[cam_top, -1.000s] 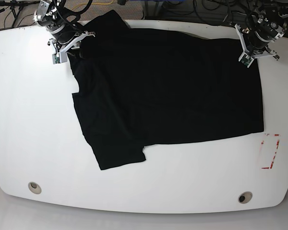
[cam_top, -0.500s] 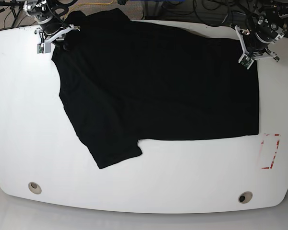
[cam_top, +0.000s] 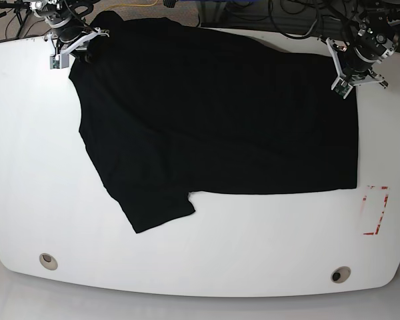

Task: Fold the T-shirt properly
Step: 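Pull the shirt corner outward with the right gripper to smooth it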

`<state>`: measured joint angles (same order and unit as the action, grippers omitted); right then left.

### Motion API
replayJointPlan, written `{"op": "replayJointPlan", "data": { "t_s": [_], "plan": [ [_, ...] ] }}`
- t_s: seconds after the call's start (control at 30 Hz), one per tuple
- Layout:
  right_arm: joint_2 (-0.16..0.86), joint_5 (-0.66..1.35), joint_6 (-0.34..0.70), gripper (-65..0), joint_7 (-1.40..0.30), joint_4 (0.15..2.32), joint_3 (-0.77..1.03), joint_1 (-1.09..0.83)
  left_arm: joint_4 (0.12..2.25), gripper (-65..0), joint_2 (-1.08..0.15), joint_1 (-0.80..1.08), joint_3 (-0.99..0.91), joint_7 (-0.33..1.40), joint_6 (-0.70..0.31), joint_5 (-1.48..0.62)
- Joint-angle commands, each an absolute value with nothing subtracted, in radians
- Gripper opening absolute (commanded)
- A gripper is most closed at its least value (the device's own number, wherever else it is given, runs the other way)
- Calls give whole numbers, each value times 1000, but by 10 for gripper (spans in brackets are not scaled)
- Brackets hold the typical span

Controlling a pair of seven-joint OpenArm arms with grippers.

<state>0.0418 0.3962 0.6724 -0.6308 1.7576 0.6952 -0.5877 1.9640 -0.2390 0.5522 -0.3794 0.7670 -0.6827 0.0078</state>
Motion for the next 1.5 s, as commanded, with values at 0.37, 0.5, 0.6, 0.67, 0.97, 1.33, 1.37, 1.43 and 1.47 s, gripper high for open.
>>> {"op": "replayJointPlan", "data": {
  "t_s": [0.37,0.5,0.6,0.67,0.97,1.33,1.37,1.43,1.47],
  "plan": [
    [2,407,671,-266,-622,2003,705,-633,1977,-650,-249,556,-383,756,-682,8],
    [-13,407,671,-149,-638,2005,708,-636,1977,-650,-249,556,-383,756,-682,8],
    [-30,409,671,-152,-651,2002,733,-648,1977,-650,-249,555,-383,756,-682,8],
    [-58,409,673,-157,-656,1997,745,-656,1977,-650,-249,555,-383,756,-682,8],
    [-82,407,673,-159,-657,1968,768,-691,1977,-650,-249,555,-383,756,-682,8],
    [-77,406,674,-160,-657,1876,769,-702,1977,-650,-249,555,-383,756,-682,8],
    [-77,406,674,-160,-657,1868,768,-710,1977,-650,-249,555,-384,756,-682,8],
    [-79,406,674,-160,-657,1867,766,-714,1977,-650,-249,555,-386,756,-682,8],
    [-82,406,674,-160,-657,1867,766,-714,1977,-650,-249,555,-386,756,-682,8]
  ]
}}
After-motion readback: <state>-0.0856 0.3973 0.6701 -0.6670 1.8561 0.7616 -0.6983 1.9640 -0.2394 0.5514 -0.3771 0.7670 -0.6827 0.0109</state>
